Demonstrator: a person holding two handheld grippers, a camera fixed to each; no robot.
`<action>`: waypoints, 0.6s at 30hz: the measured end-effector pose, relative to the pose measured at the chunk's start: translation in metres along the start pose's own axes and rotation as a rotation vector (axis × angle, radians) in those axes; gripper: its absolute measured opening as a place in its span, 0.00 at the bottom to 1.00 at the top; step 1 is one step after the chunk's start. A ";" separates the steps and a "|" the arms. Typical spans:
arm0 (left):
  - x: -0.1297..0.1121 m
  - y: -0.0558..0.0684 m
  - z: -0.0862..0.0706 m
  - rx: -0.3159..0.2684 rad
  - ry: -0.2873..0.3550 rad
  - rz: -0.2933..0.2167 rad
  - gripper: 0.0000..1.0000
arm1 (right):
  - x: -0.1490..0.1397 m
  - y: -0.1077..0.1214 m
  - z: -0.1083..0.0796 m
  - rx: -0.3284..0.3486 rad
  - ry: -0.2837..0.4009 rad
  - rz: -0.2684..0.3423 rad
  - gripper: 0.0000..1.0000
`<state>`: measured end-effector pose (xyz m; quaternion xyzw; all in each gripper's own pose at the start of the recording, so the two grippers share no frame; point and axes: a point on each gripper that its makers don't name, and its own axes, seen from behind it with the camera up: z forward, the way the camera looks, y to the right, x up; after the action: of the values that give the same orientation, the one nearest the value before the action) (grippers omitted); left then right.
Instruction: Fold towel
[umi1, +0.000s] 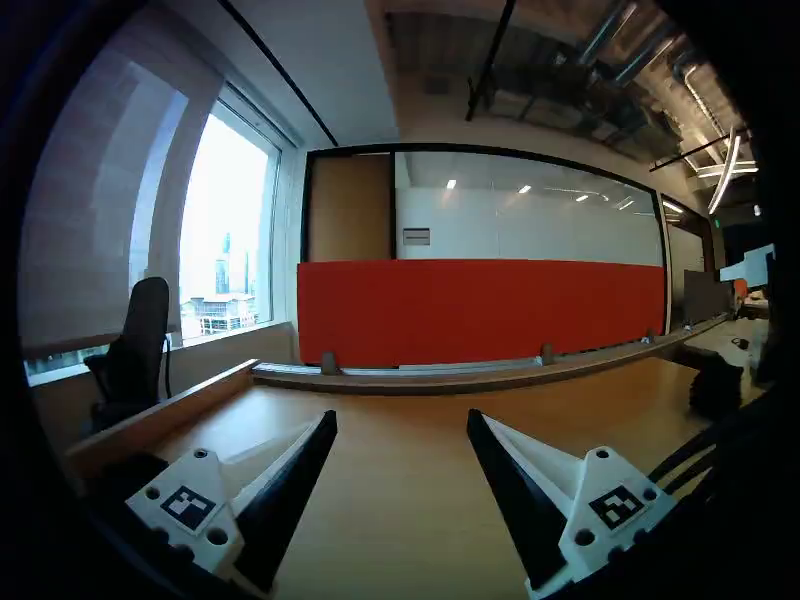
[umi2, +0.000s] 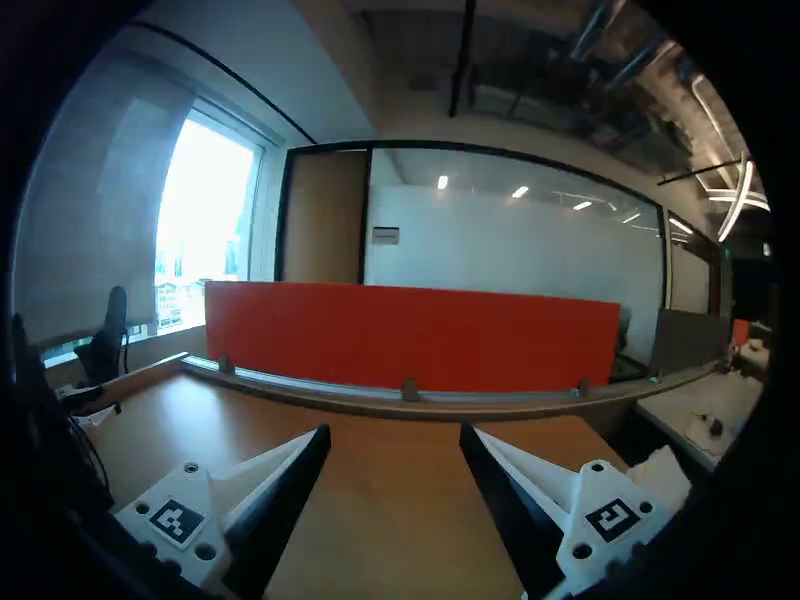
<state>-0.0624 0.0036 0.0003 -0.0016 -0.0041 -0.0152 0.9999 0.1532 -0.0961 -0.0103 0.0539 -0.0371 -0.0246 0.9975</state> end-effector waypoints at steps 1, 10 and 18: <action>-0.005 -0.001 0.000 0.002 0.001 0.000 0.97 | -0.003 0.000 0.001 -0.002 0.002 0.005 1.00; -0.045 -0.002 -0.001 0.002 0.003 0.004 0.97 | -0.029 0.001 0.008 -0.017 0.010 0.033 1.00; -0.064 0.001 0.001 -0.005 0.012 -0.016 0.97 | -0.040 0.004 0.010 -0.022 0.018 0.014 1.00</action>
<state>-0.1265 0.0067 0.0012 -0.0039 0.0018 -0.0232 0.9997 0.1127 -0.0911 -0.0032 0.0429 -0.0282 -0.0174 0.9985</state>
